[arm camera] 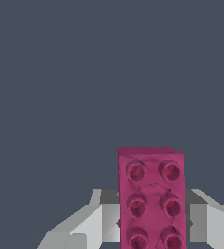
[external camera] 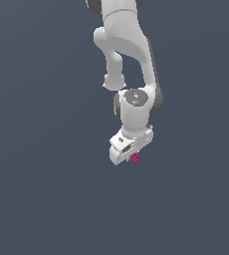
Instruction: Pick up the object and move it to a goal position.
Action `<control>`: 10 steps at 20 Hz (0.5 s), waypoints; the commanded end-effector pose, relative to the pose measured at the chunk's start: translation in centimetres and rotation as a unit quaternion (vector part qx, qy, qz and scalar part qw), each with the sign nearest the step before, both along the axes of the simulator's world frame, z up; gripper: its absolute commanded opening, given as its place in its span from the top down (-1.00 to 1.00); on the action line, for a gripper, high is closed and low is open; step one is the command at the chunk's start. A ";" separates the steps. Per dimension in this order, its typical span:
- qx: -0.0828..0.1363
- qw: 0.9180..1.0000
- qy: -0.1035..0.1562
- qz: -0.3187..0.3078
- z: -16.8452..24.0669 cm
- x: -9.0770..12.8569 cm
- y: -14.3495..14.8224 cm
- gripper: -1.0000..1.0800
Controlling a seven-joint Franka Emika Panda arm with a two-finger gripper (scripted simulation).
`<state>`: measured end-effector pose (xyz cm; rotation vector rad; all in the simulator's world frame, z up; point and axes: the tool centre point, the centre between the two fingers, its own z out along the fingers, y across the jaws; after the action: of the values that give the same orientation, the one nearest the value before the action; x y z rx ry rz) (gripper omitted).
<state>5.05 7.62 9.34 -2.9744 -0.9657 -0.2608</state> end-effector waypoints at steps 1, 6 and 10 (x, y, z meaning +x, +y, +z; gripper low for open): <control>0.008 0.999 -0.030 0.020 3.3 1.8 0.7 1.00; 0.027 0.993 -0.097 0.067 11.1 5.1 2.4 1.00; 0.043 0.983 -0.148 0.103 17.4 6.7 3.7 1.00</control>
<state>11.22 10.87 24.29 -2.8100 -1.2057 -0.6751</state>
